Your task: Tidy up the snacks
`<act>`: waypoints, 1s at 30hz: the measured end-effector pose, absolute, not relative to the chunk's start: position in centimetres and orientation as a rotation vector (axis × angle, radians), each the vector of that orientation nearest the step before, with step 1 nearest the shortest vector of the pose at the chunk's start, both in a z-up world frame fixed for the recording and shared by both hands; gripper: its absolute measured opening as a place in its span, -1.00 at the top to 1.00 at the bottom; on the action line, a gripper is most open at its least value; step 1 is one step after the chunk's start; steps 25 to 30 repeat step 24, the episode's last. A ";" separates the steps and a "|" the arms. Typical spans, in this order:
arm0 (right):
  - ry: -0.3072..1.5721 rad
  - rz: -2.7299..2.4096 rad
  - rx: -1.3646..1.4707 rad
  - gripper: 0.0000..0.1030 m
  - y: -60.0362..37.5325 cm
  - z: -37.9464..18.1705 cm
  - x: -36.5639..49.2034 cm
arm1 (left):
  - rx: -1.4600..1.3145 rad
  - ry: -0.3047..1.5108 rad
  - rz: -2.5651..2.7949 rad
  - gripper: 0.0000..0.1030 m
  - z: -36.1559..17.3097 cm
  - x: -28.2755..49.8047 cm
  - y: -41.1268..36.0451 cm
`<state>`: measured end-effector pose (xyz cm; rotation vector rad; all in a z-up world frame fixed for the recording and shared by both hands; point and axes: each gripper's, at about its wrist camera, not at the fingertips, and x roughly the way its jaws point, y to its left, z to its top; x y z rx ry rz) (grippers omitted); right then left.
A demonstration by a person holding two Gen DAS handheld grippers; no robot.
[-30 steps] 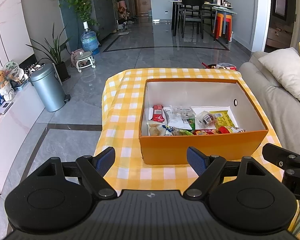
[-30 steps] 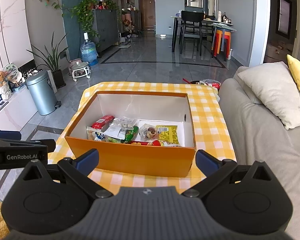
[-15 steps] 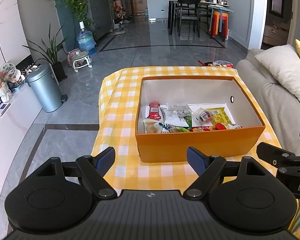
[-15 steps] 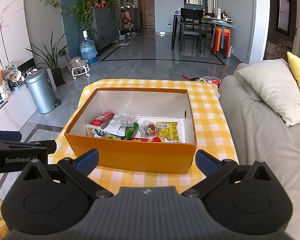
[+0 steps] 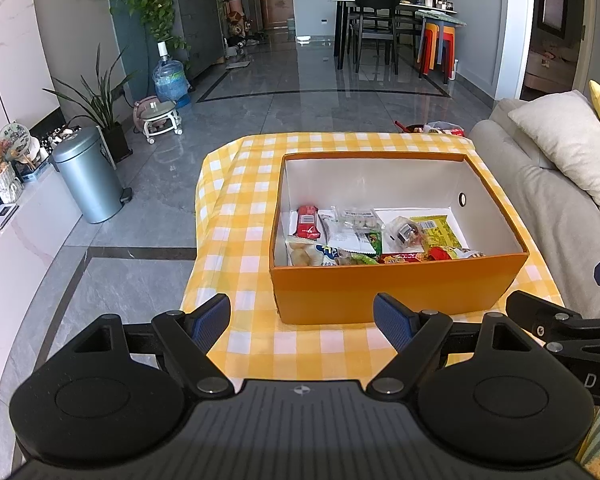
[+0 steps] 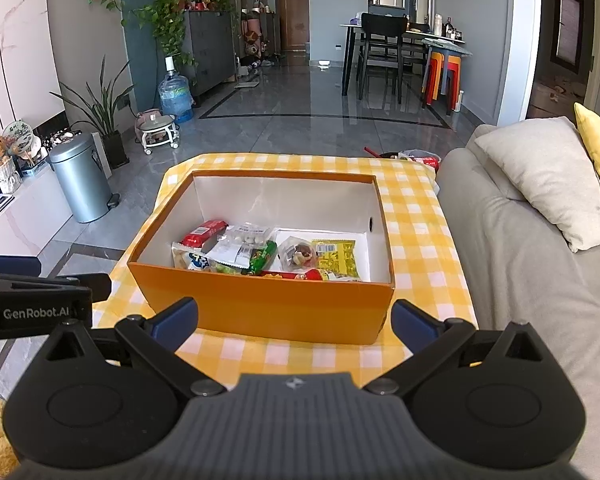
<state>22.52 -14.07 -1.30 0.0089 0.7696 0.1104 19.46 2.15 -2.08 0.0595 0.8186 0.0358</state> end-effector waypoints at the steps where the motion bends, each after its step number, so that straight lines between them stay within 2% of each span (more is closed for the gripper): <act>1: 0.770 0.111 0.008 -0.93 -14.1 -1.3 22.5 | 0.057 0.818 0.040 -0.85 -2.1 19.4 2.2; 30: 0.781 0.110 0.011 -0.93 -13.8 -1.5 22.4 | 0.049 0.808 0.046 -0.85 -1.6 19.2 2.3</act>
